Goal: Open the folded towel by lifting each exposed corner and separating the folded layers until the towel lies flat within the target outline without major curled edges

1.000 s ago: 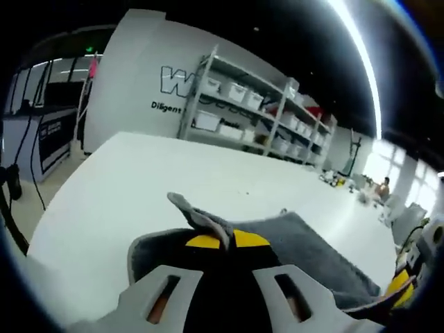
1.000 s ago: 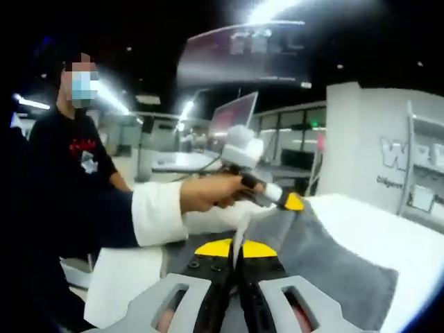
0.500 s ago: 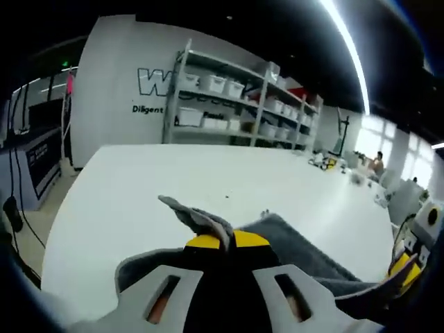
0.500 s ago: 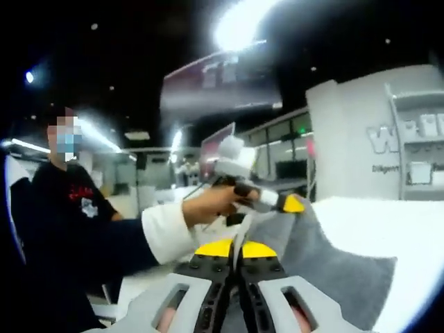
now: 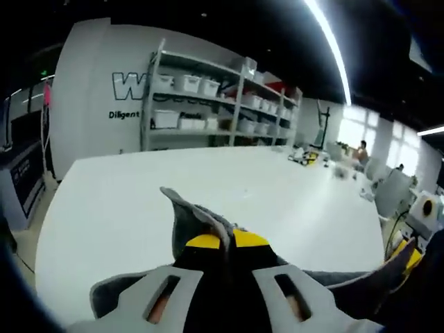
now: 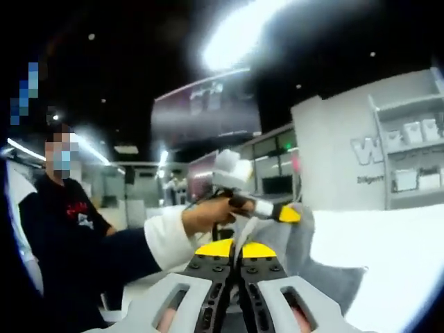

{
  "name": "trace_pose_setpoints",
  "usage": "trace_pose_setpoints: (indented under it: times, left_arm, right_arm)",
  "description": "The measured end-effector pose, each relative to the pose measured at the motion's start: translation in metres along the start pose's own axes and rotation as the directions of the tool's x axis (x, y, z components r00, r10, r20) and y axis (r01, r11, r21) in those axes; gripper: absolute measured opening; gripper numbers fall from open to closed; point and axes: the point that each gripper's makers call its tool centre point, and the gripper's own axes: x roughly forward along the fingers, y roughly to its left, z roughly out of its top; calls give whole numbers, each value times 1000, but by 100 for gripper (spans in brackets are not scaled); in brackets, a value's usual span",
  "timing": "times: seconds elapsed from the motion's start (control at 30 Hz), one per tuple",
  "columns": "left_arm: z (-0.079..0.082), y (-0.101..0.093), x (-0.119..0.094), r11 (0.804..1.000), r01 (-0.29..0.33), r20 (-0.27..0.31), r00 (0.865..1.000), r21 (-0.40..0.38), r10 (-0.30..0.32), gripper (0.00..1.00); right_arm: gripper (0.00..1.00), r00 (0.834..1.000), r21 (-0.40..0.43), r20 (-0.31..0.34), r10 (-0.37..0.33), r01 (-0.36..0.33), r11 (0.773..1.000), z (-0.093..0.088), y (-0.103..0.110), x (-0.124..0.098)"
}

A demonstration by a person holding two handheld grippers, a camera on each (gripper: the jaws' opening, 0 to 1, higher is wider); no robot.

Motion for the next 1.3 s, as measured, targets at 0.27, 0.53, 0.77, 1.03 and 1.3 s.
trace_pose_setpoints:
  times: [0.27, 0.53, 0.77, 1.03, 1.3]
  left_arm:
    - [9, -26, 15, 999, 36, -32, 999, 34, -34, 3]
    - [16, -60, 32, 993, 67, -49, 997, 101, -62, 3]
    - [25, -88, 47, 988, 122, -37, 992, 98, -119, 3]
    - [29, -119, 63, 978, 177, -28, 984, 110, -175, 3]
    - [32, -141, 77, 970, 217, -27, 976, 114, -215, 3]
  right_arm:
    - [0, 999, -10, 21, -32, 32, 999, 15, -10, -19]
    - [0, 995, -27, 44, -85, 86, 996, 24, -19, -44]
    - [0, 991, 4, 62, -116, 116, 993, 33, -28, -66]
    - [0, 982, -6, 72, -173, 174, 985, 43, -41, -90]
    - [0, 974, -30, 67, -218, 220, 975, 48, -54, -111]
